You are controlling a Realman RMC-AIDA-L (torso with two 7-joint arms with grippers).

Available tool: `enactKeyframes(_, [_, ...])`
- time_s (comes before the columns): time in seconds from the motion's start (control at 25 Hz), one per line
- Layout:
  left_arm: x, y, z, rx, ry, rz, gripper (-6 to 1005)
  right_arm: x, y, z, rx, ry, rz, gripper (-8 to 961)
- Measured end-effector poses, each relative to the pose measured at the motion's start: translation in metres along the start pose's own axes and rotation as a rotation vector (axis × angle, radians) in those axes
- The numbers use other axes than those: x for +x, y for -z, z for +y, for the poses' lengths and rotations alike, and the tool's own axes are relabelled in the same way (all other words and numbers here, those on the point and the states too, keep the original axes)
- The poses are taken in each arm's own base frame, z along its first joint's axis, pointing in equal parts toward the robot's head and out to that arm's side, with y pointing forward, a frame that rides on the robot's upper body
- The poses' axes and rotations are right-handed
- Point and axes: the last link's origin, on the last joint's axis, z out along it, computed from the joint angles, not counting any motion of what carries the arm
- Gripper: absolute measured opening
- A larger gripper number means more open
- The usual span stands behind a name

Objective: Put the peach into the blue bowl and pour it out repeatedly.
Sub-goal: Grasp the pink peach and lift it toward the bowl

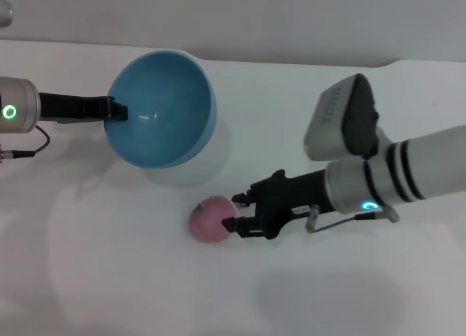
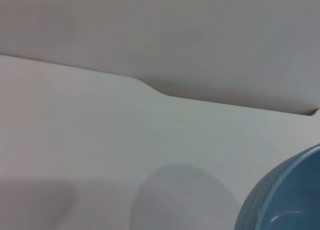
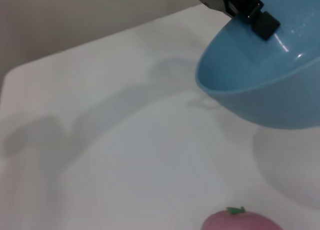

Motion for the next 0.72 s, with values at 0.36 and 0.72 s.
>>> enactKeyframes(0.36, [0.002, -0.002, 0.006, -0.011, -0.007, 0.001, -2, 0.007, -0.023, 0.003, 0.125, 0.045, 0.003, 464])
enactKeyframes(0.72, [0.004, -0.004, 0.009, -0.018, -0.012, 0.004, -2, 0.015, -0.027, 0.006, 0.12, -0.031, -0.028, 460])
